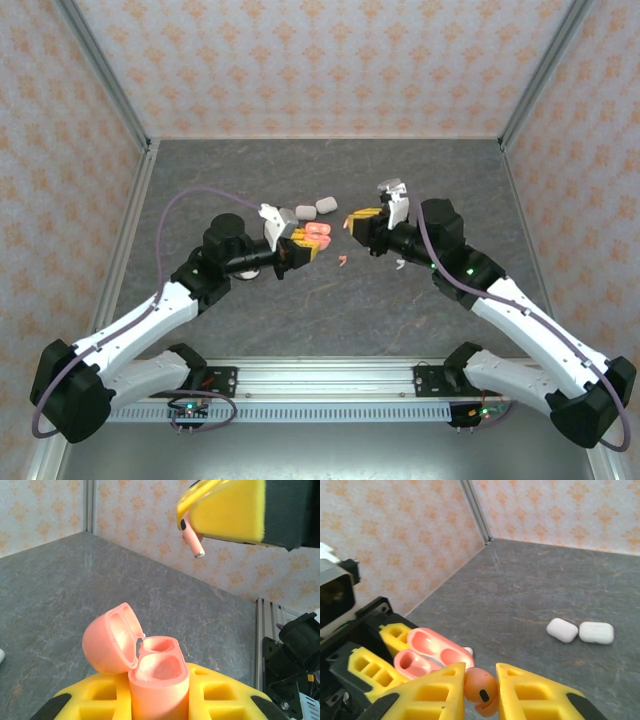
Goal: Insert the wireless bluetooth earbuds into the charging case
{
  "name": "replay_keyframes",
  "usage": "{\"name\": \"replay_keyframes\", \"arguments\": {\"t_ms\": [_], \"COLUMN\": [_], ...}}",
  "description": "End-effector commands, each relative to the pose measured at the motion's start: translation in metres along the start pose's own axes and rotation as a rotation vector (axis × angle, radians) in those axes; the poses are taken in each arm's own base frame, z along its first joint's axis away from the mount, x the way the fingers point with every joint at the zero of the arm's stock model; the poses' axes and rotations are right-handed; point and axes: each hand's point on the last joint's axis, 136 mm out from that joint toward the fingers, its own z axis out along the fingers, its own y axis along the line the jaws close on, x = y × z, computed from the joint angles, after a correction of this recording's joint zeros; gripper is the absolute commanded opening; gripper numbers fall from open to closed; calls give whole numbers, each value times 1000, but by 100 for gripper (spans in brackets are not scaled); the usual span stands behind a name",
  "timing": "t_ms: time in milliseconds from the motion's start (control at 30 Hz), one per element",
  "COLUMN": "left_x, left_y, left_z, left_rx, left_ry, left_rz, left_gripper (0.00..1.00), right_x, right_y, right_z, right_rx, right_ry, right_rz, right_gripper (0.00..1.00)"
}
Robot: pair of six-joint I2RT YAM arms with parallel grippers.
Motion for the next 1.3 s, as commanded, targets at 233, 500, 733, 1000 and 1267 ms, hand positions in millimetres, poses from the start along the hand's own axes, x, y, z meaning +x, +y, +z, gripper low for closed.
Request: {"name": "replay_keyframes", "arguments": {"t_ms": [233,500,733,1000,1267], "left_x": [-17,-18,-17,-19,-18], "left_y": [-10,-13,-14,-15,-15], "left_z": [1,-1,-1,-1,-1], "left_rx": [45,54,61,63,60], "left_ry": [-56,-58,-54,-58,-57], "left_rz": [24,33,39,46,45], "left_gripper": [0,0,0,0,0], "right_x": [-17,-8,-6,4,19], "right_y": [43,47,47,47,59], "right_z": [15,35,39,42,44], "right_rx": [-83,-85,-89,-97,-176], "right_ry": [-108,-43,-31,9,78], "right_rz": [-98,-119,-118,-118,-106], "right_gripper": [20,20,20,20,21]}}
